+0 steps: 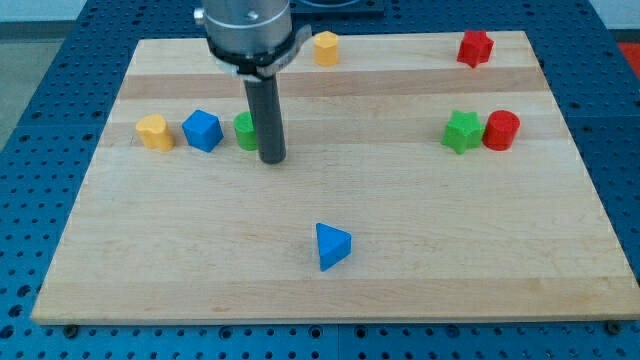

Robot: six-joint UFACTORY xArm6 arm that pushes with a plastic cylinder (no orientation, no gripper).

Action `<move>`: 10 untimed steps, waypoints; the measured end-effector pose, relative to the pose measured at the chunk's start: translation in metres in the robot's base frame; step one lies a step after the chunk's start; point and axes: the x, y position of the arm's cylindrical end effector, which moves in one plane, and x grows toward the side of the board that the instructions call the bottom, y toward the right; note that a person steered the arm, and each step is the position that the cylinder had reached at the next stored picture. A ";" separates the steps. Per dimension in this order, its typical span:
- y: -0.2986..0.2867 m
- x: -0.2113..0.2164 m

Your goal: Push the blue triangle to the right of the green circle

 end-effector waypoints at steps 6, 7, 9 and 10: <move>0.083 0.169; 0.083 0.150; 0.078 0.113; 0.058 0.104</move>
